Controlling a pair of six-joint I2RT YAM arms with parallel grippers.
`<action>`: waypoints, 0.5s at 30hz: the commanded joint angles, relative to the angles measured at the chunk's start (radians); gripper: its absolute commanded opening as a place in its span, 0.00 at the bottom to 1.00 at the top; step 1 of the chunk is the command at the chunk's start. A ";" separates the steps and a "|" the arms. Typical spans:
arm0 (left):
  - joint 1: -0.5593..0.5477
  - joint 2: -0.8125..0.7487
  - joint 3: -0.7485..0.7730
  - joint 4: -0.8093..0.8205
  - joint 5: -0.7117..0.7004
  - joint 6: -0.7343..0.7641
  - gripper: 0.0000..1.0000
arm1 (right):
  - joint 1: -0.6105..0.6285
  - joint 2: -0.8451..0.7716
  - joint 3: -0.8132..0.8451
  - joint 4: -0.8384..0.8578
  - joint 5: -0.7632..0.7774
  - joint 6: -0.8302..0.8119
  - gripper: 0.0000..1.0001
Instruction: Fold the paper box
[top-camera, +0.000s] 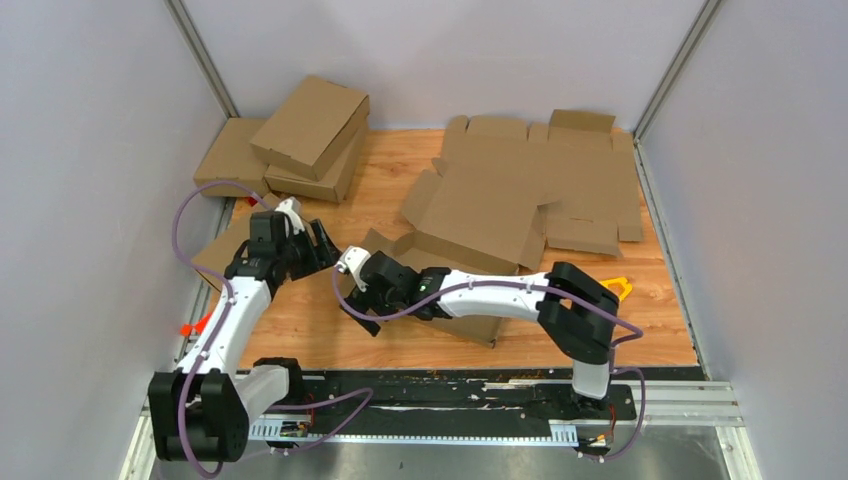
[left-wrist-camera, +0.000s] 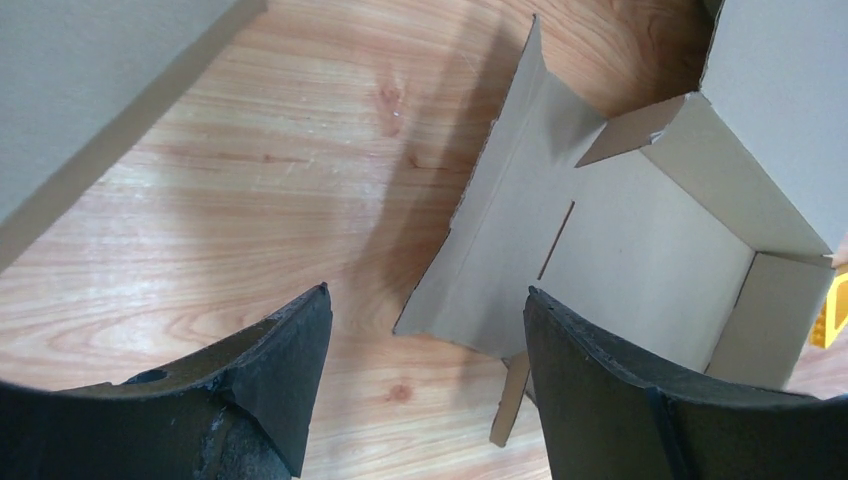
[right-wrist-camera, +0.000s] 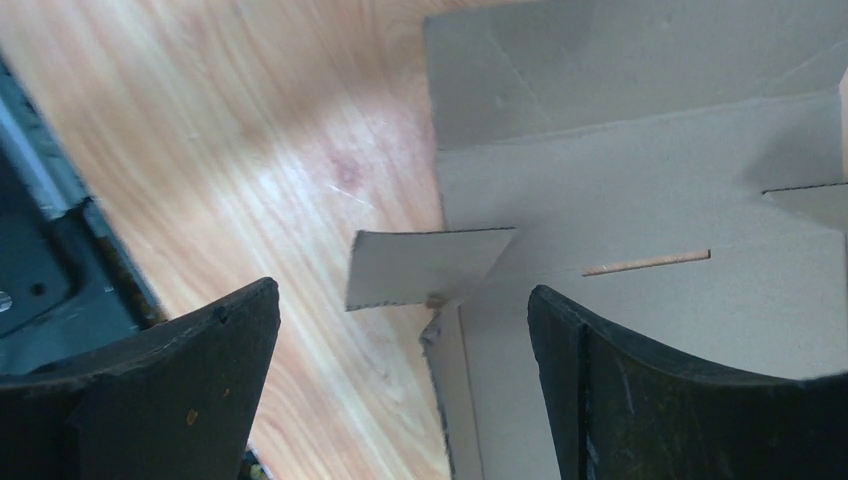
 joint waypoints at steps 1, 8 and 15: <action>0.004 0.005 -0.076 0.195 0.062 -0.085 0.77 | -0.018 0.076 0.091 -0.077 0.089 0.018 0.93; 0.004 0.067 -0.191 0.411 0.078 -0.125 0.71 | -0.145 0.055 0.027 0.003 -0.128 0.136 0.76; 0.004 0.129 -0.210 0.532 0.096 -0.109 0.70 | -0.226 0.058 -0.021 0.068 -0.288 0.228 0.74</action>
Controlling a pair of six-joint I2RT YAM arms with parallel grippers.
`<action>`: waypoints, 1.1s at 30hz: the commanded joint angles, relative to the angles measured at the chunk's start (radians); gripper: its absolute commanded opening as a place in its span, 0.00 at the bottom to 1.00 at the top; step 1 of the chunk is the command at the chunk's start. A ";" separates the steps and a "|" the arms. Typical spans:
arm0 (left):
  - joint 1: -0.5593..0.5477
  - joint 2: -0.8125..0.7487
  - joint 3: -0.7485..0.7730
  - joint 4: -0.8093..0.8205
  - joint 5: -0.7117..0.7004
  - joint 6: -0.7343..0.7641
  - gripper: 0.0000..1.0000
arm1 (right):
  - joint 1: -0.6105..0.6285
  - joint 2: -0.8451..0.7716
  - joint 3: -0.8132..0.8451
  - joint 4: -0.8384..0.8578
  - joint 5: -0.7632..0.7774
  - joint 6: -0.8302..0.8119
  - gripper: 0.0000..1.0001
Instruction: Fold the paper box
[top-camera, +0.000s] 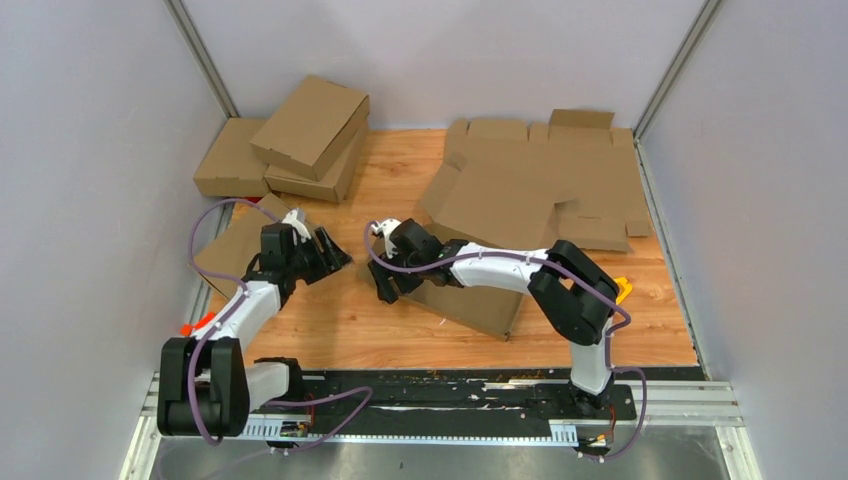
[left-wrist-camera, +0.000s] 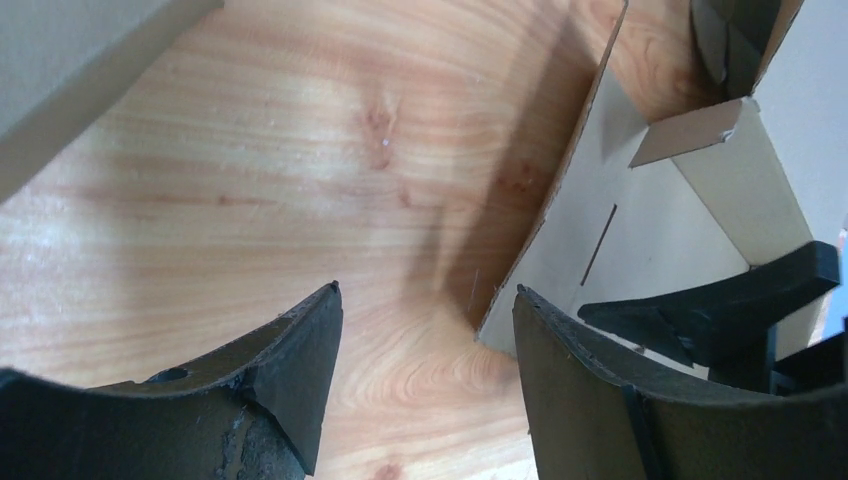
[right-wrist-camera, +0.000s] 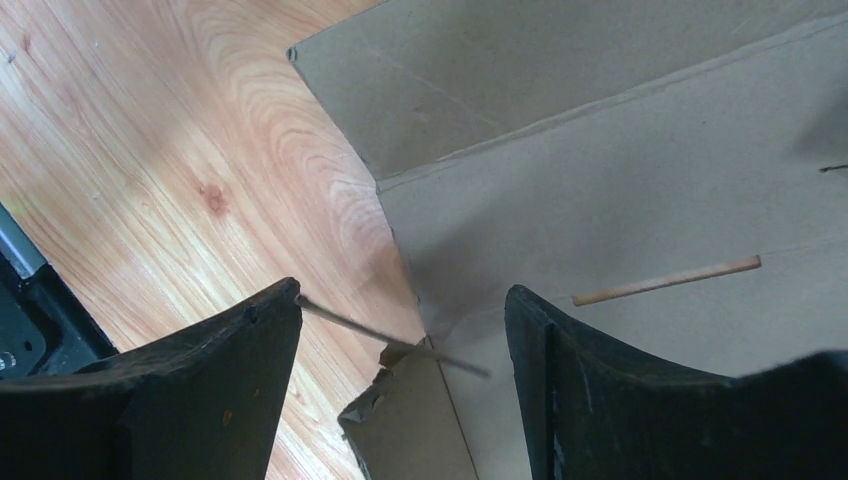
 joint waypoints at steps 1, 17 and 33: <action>-0.001 0.022 -0.001 0.162 0.024 0.012 0.70 | -0.029 -0.026 -0.013 0.057 -0.122 0.085 0.74; -0.126 0.215 0.074 0.289 0.082 0.072 0.68 | -0.162 -0.070 -0.083 0.062 -0.176 0.177 0.67; -0.202 0.220 0.079 0.302 0.235 0.046 0.40 | -0.183 -0.175 -0.188 0.111 -0.199 0.130 0.55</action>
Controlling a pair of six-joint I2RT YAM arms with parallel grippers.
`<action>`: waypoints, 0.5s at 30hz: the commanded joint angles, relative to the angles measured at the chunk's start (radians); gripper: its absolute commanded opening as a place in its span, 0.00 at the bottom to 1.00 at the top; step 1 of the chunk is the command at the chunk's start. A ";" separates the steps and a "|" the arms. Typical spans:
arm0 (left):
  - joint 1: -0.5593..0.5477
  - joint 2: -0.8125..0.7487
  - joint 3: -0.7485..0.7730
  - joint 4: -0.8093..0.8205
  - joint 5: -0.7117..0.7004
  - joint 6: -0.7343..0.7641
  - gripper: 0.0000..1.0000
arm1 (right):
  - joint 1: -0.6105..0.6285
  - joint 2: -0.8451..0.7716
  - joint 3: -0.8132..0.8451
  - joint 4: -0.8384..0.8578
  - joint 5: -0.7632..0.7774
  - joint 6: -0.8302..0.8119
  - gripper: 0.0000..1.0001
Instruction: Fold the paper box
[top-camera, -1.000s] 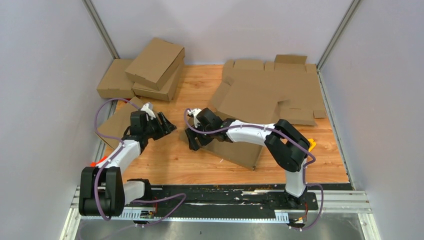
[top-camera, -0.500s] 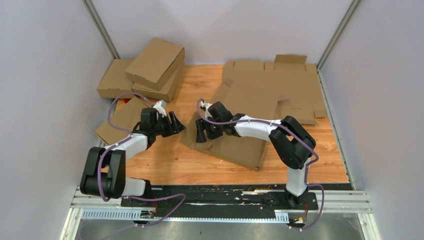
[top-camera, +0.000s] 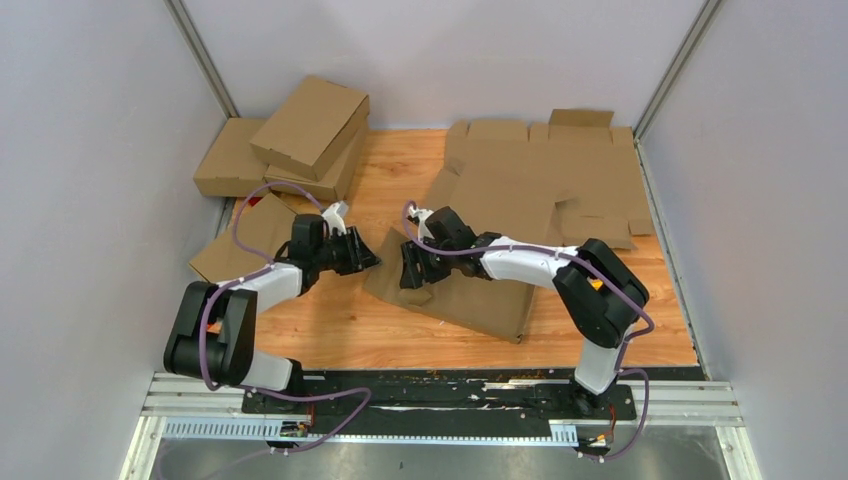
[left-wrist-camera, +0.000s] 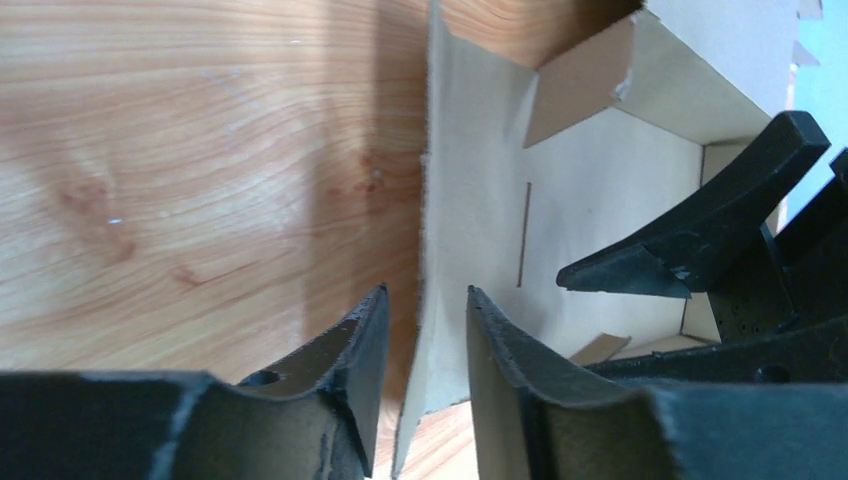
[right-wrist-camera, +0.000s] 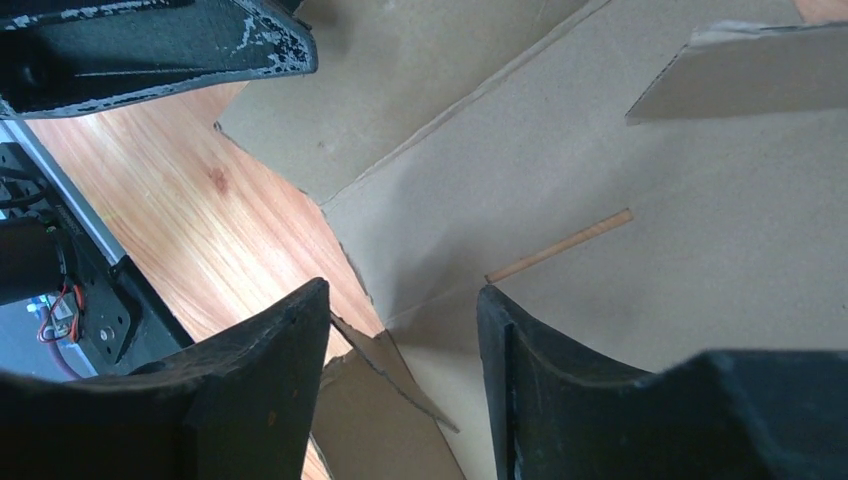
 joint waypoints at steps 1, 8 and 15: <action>-0.032 -0.053 0.019 0.042 0.068 -0.009 0.37 | -0.010 -0.073 -0.031 0.043 -0.022 -0.030 0.54; -0.095 -0.082 0.039 -0.002 0.059 -0.003 0.33 | -0.015 -0.120 -0.074 0.042 -0.017 -0.044 0.49; -0.168 -0.073 0.077 -0.030 0.066 0.010 0.36 | -0.017 -0.161 -0.119 0.037 0.001 -0.057 0.47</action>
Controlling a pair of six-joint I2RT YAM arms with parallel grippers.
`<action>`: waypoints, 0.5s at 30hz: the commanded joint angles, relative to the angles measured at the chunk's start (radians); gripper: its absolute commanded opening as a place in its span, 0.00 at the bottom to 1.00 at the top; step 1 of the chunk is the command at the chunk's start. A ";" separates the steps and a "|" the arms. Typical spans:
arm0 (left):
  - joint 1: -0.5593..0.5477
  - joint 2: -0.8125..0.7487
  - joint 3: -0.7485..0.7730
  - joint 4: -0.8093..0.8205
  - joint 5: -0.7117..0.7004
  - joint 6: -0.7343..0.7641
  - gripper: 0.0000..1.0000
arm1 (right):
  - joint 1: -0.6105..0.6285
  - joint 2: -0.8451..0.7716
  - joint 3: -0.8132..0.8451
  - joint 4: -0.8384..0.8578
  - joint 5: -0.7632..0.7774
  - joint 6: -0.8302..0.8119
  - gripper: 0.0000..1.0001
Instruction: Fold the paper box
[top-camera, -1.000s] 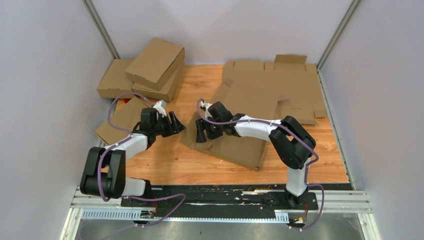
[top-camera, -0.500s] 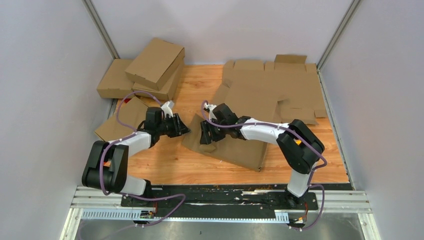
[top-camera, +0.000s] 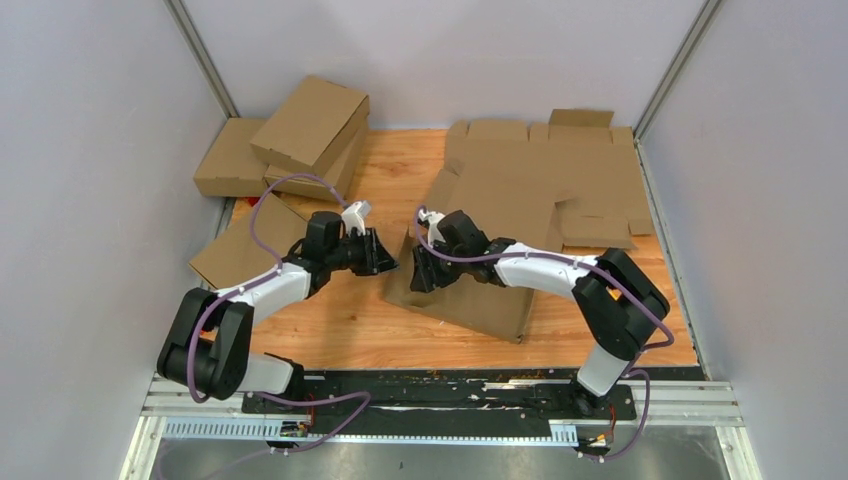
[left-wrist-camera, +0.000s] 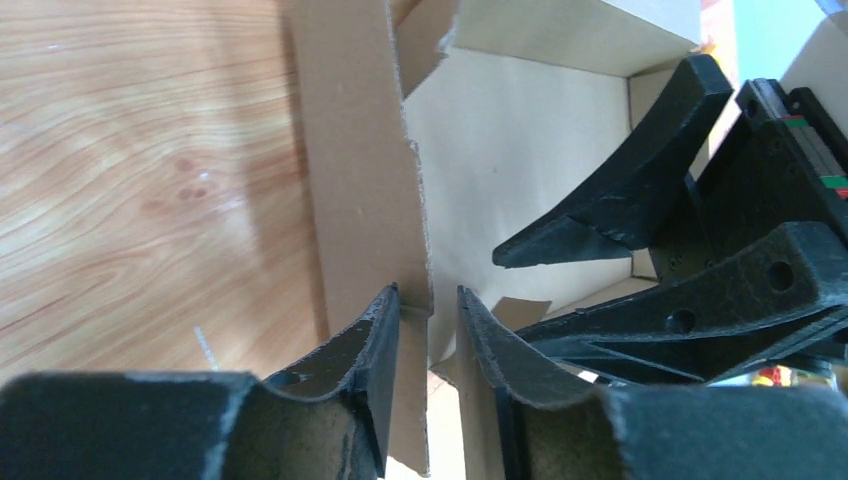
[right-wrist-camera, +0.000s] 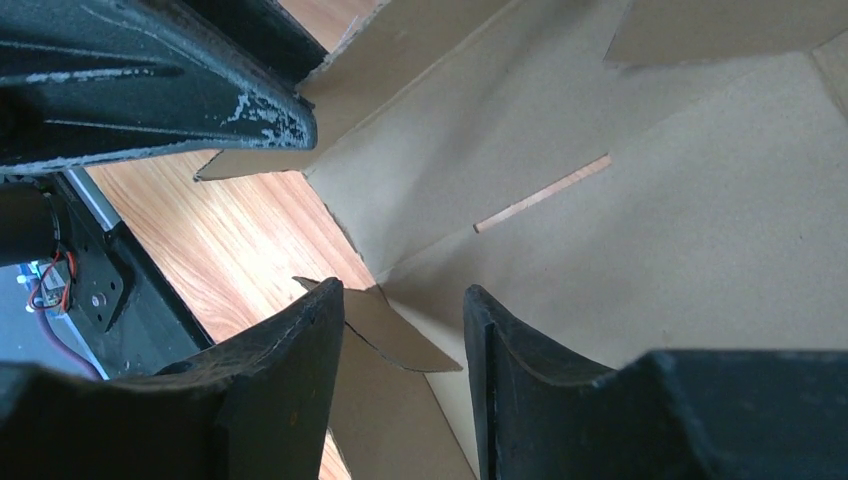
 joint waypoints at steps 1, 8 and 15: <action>-0.038 -0.019 0.043 0.013 0.037 0.011 0.39 | -0.005 -0.063 -0.031 0.024 0.011 -0.026 0.47; -0.041 0.009 0.034 0.048 0.102 -0.015 0.46 | -0.006 -0.106 -0.085 0.023 0.022 -0.034 0.46; -0.041 -0.043 0.027 0.024 0.020 0.005 0.59 | -0.007 -0.121 -0.124 0.037 0.029 -0.030 0.45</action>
